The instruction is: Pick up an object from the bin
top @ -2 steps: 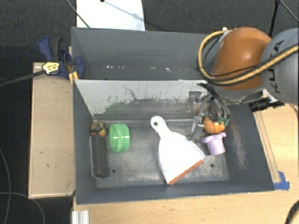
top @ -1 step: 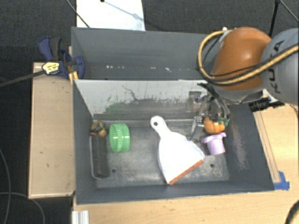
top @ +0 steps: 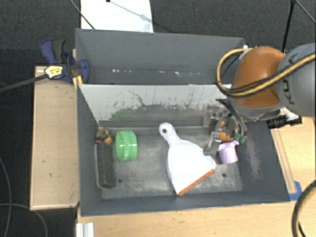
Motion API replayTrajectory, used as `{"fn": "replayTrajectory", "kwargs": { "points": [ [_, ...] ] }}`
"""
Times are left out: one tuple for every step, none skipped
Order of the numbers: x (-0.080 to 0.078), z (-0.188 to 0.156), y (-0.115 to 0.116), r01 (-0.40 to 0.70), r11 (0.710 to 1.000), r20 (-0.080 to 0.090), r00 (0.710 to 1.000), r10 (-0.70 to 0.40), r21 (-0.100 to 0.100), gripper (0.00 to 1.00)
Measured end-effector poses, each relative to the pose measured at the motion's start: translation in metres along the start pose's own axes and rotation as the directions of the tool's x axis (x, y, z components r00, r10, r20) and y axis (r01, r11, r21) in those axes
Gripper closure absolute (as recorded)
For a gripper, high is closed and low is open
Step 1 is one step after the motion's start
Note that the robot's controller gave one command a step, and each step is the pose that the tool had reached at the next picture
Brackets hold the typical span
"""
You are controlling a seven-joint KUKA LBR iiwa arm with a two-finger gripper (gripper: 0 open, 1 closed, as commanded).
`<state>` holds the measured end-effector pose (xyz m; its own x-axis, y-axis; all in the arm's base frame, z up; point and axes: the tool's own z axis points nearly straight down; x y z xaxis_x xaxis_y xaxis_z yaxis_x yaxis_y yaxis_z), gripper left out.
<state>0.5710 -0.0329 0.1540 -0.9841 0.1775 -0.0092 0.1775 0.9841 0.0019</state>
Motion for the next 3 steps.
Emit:
{"fn": "replayTrajectory", "kwargs": {
  "points": [
    [0.013,0.037,-0.023,-0.072,0.997,-0.013,0.997,0.072,0.004,0.00],
    [0.016,0.050,0.014,-0.109,0.994,-0.004,0.994,0.109,0.002,0.00],
    [0.036,0.054,0.007,-0.371,0.929,-0.008,0.929,0.371,0.005,1.00]
  ]
}}
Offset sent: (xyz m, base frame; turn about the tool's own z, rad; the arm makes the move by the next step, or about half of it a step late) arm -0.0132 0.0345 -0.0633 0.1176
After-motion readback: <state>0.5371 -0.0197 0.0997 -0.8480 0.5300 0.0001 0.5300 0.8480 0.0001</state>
